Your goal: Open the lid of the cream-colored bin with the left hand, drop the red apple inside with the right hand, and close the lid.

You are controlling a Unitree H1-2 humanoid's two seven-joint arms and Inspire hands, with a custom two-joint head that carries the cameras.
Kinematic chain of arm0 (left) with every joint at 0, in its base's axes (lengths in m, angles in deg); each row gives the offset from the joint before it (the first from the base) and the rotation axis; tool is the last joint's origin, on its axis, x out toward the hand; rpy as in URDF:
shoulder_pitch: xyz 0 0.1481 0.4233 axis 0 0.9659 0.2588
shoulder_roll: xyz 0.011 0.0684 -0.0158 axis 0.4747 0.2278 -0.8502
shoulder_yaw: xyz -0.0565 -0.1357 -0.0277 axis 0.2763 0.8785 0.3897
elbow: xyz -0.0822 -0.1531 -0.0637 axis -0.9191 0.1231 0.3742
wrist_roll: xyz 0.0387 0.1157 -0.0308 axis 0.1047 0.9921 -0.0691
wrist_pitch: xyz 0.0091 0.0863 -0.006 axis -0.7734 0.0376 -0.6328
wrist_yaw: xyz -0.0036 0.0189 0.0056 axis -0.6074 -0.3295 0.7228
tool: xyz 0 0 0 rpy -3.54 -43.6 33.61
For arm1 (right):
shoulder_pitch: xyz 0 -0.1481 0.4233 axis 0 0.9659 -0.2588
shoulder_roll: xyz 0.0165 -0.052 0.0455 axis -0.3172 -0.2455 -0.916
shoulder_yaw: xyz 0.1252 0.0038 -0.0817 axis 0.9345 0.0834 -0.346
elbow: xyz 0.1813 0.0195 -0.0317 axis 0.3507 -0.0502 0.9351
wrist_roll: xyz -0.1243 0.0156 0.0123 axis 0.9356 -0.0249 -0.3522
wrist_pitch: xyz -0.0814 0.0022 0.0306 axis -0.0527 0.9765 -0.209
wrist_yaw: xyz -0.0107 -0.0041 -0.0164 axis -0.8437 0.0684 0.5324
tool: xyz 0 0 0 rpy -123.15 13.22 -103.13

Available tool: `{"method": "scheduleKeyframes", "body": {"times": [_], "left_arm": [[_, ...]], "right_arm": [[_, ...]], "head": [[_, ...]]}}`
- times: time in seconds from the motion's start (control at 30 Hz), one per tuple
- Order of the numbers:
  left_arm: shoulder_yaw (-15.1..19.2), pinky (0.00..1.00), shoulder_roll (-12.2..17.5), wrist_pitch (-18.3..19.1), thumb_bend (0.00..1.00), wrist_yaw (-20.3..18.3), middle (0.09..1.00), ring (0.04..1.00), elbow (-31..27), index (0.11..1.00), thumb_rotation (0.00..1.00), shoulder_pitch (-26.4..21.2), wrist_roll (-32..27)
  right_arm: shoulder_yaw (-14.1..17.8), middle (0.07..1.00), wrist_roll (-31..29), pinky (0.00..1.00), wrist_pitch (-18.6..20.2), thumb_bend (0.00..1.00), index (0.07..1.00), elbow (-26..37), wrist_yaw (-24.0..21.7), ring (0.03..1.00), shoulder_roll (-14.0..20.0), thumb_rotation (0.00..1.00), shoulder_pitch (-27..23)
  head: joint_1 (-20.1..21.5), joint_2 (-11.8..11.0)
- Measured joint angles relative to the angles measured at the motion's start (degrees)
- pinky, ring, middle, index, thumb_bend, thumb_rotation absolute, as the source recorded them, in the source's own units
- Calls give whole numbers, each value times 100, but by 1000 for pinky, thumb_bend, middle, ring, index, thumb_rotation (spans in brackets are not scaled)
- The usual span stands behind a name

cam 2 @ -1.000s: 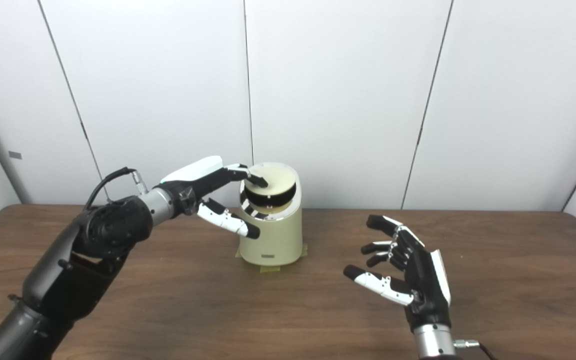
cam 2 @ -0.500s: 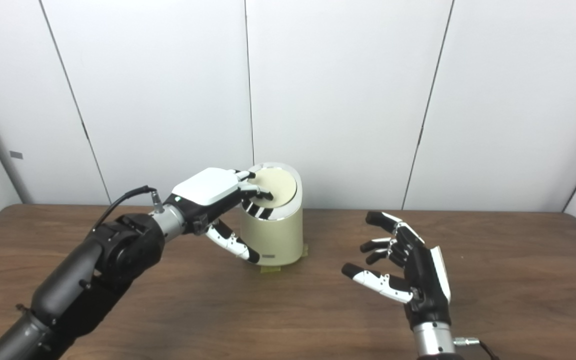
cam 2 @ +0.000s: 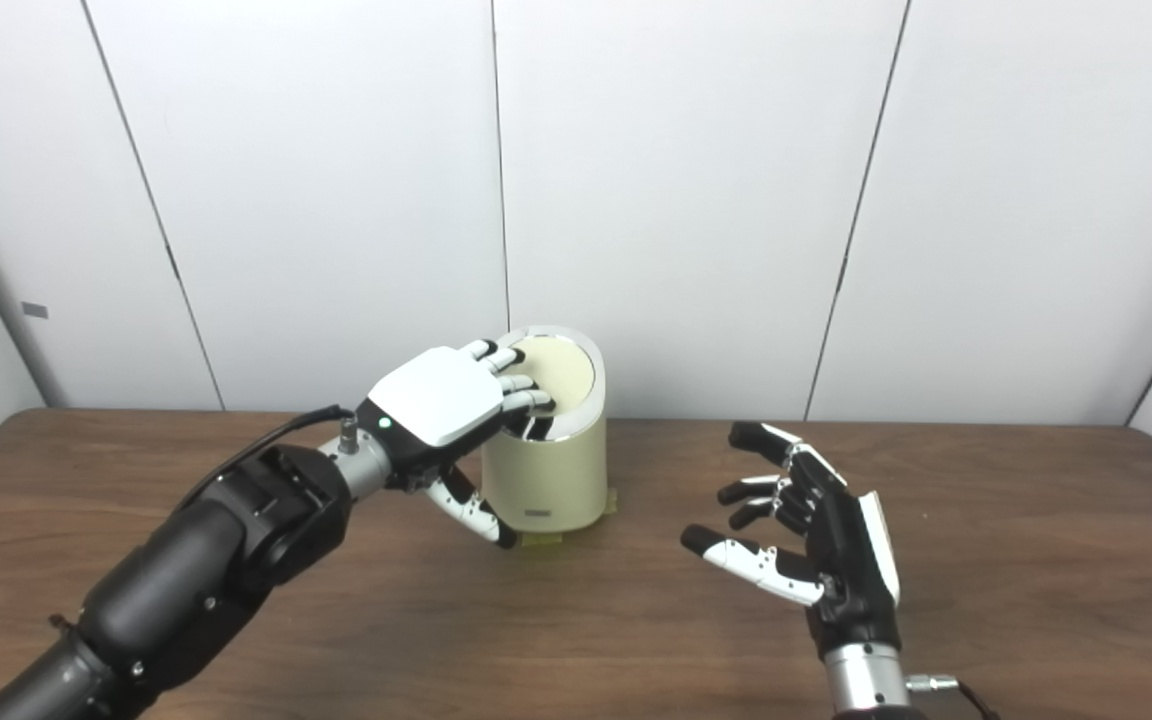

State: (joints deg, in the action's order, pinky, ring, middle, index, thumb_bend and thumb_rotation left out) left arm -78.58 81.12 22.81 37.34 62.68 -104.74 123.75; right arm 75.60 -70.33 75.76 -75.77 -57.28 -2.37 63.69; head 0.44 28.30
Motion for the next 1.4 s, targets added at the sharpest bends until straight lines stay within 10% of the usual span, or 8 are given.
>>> {"method": "scheduleKeyframes", "body": {"times": [0.77,0.97,1.4], "left_arm": [[390,1000,-18,-147,938,-228,827,975,-46,841,503,91,-495],[1187,1000,-408,91,848,285,959,1000,-37,989,501,743,-1132],[2933,925,-1234,311,785,1483,999,995,-21,997,470,1194,-3533]], "right_arm": [[0,742,-28,384,97,761,700,60,-1,519,-3,217,9],[3,740,-23,388,96,768,699,60,1,524,0,233,19],[4,744,-40,378,97,757,697,59,-1,503,10,213,38]], "head": [[-9,53],[-26,62],[-26,88]]}}
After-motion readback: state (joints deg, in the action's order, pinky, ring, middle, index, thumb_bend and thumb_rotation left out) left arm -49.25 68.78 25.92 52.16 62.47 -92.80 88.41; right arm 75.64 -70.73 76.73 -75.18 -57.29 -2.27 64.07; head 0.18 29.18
